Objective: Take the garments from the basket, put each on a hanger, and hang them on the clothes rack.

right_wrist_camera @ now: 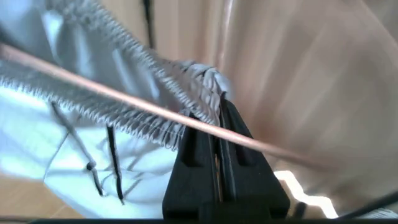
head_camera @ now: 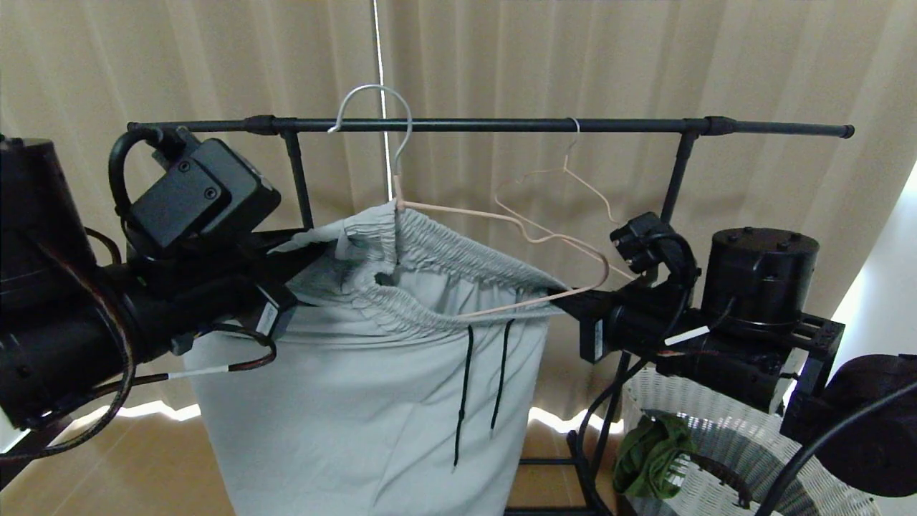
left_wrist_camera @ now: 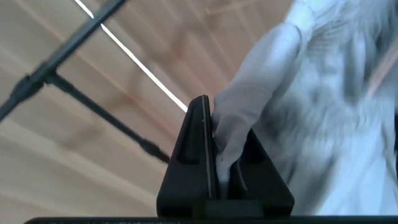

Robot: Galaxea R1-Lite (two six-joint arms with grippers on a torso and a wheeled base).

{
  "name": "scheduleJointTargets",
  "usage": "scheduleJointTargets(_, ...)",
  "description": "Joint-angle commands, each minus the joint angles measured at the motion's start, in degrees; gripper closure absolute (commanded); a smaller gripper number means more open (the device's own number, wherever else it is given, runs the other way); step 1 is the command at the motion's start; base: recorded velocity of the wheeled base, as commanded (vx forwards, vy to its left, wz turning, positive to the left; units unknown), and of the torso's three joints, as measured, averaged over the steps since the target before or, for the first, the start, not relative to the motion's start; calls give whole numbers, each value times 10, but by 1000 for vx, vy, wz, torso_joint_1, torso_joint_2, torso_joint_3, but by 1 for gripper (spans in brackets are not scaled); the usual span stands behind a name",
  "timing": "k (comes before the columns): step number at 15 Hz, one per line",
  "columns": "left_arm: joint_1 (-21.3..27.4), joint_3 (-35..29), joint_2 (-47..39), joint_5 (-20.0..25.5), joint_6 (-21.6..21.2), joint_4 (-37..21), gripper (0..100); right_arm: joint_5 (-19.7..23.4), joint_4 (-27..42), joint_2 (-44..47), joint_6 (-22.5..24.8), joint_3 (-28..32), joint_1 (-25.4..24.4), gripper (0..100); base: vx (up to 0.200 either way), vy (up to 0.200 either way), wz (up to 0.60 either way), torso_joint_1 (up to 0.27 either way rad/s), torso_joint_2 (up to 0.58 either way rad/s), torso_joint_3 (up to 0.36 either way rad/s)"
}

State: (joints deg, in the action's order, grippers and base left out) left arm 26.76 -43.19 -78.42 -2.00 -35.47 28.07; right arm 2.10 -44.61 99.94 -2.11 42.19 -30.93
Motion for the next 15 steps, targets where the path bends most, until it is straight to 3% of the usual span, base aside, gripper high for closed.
scheduleJointTargets(1, -11, 21, 21, -2, -21, 0, 100, -1, 1, -2, 1, 11, 29, 100, 0, 0, 0, 0, 0, 0)
scheduleJointTargets(3, -22, 43, 30, -2, -50, 0, 100, -1, 4, -2, 5, 14, 47, 100, 0, 0, 0, 0, 0, 0)
scheduleJointTargets(9, -66, 70, 35, -5, -64, -1, 100, 1, 8, -11, 32, 23, 61, 100, 0, 0, 0, 0, 0, 0)
scheduleJointTargets(12, -64, 75, 27, -11, -63, -2, 100, 1, 33, -18, 40, 44, 25, 100, 0, 0, 0, 0, 0, 0)
scheduleJointTargets(13, -56, 70, 19, -33, -63, -2, 100, 1, 87, -30, 58, 60, 8, 100, 0, 0, 0, 0, 0, 0)
scheduleJointTargets(15, -43, 66, 8, -74, -57, -1, 100, 1, 116, -34, 63, 76, -33, 100, 0, 0, 0, 0, 0, 0)
